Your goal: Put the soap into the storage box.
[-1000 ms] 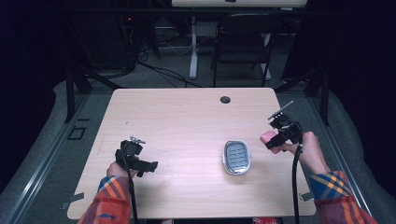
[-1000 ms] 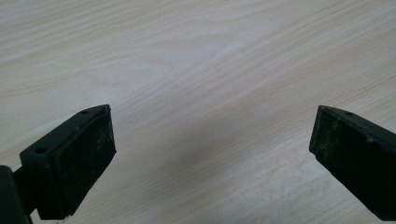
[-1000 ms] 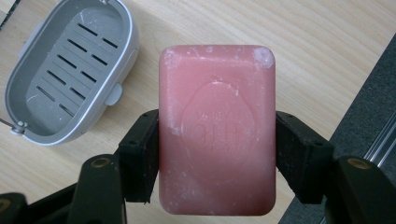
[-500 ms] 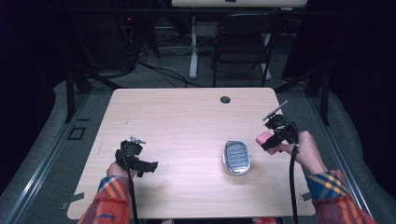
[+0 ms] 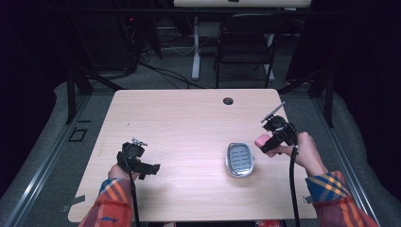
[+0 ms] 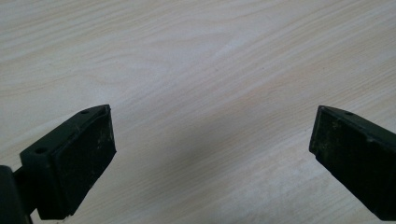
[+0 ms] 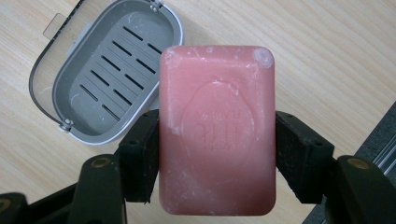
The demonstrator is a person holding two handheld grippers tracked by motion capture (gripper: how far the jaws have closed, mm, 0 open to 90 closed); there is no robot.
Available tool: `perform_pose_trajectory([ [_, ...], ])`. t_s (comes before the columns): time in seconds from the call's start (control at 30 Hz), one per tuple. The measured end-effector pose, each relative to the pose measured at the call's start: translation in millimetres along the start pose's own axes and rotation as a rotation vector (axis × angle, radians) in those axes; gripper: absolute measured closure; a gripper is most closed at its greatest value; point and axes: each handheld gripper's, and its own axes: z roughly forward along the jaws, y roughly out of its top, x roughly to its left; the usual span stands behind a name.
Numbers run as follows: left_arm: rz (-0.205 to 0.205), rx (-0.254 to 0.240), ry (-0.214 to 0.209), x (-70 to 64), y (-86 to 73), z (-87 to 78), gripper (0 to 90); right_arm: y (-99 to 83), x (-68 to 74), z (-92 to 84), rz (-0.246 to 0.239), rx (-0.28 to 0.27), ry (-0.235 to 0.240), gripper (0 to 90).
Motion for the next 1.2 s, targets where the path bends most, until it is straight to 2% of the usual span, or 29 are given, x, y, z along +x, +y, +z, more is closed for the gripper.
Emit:
perform_pose_trajectory([
  [0.2,0.003,0.001,0.001,-0.5,0.1,0.1,0.2,1.8,6.0,1.0,-0.005,-0.008,0.011,37.4],
  [0.3,-0.002,0.004,0.001,1.1,0.4,1.2,0.2,4.4,7.5,1.0,-0.02,0.009,0.014,37.4],
  [0.87,0.006,0.005,-0.001,-0.3,0.5,0.9,0.2,11.6,17.1,4.7,-0.036,0.012,0.03,37.4],
  [0.9,0.007,0.005,-0.001,-0.2,0.5,0.8,0.2,12.4,17.6,4.6,-0.048,0.021,0.025,37.4],
  [1.03,0.006,0.005,0.0,-0.1,0.6,1.0,0.2,15.0,22.1,7.7,-0.051,0.021,0.038,37.4],
  [1.2,0.006,0.005,-0.001,-0.2,0.6,1.2,0.2,18.8,26.1,13.3,-0.061,0.04,0.029,37.4],
])
